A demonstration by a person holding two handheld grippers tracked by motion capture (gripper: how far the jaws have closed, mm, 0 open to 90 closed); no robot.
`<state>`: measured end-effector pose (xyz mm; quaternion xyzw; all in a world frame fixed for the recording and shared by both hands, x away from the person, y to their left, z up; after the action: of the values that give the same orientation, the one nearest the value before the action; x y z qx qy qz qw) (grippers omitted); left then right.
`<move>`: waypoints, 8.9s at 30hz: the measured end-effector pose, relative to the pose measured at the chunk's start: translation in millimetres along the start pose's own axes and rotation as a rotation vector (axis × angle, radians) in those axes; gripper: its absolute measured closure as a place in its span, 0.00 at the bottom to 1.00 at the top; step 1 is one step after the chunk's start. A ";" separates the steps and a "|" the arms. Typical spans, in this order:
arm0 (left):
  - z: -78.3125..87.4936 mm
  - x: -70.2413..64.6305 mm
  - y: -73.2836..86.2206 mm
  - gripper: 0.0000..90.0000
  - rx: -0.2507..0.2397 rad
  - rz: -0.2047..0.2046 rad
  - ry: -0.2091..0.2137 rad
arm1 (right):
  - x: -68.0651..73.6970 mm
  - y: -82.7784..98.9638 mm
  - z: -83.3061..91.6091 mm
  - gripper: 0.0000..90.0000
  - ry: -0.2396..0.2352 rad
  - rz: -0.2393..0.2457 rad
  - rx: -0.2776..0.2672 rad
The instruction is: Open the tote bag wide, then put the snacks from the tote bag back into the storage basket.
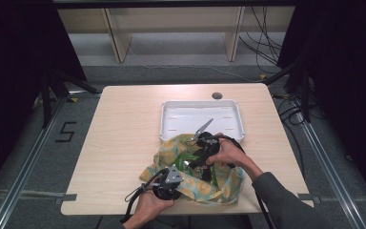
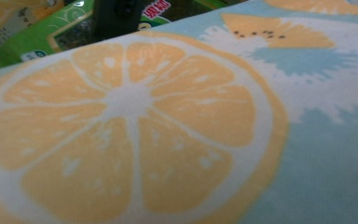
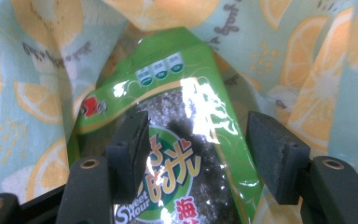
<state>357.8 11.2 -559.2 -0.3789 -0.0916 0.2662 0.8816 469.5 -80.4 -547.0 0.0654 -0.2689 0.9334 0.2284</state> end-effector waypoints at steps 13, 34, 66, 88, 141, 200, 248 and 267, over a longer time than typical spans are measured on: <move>-4.3 -0.7 0.1 1.00 0.009 0.017 -0.004 | 10.3 0.2 4.2 0.53 -0.053 -0.025 0.013; -6.0 0.7 3.1 1.00 0.025 0.022 -0.010 | 30.7 -3.9 28.3 0.71 -0.112 -0.049 0.004; 26.6 -8.3 -1.2 0.69 0.007 0.031 0.025 | 43.9 -15.8 57.8 0.85 -0.136 0.079 -0.103; 92.0 -6.4 20.2 0.46 -0.007 0.030 -0.040 | 56.4 -49.7 94.7 0.85 -0.151 0.071 -0.308; 112.4 28.1 31.4 0.31 -0.040 0.124 -0.137 | 9.1 -40.9 200.6 0.85 -0.046 -0.076 -0.608; 111.1 26.0 31.6 0.29 -0.027 0.092 -0.137 | -160.1 -21.3 173.3 0.85 0.307 -0.580 -0.593; 106.9 25.1 34.3 0.29 -0.008 0.093 -0.124 | -208.7 -25.7 119.0 0.84 0.386 -0.775 -0.531; 106.9 24.6 33.9 0.29 -0.006 0.072 -0.118 | -210.3 -19.3 110.8 0.78 0.381 -0.779 -0.489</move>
<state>326.2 110.0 -510.1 -0.3683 -0.1306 0.3195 0.8632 664.9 -207.1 -495.5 -0.0659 -0.3889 0.6837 0.6139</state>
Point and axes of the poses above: each handheld gripper's, and its own axes: z roughly backward along the jaws, y roughly out of its underside, x roughly to its left, the point moved 8 cm from there along -z, roughly forward along the jaws, and after that the axes turned 2 degrees about -z, right-handed, at the moved point
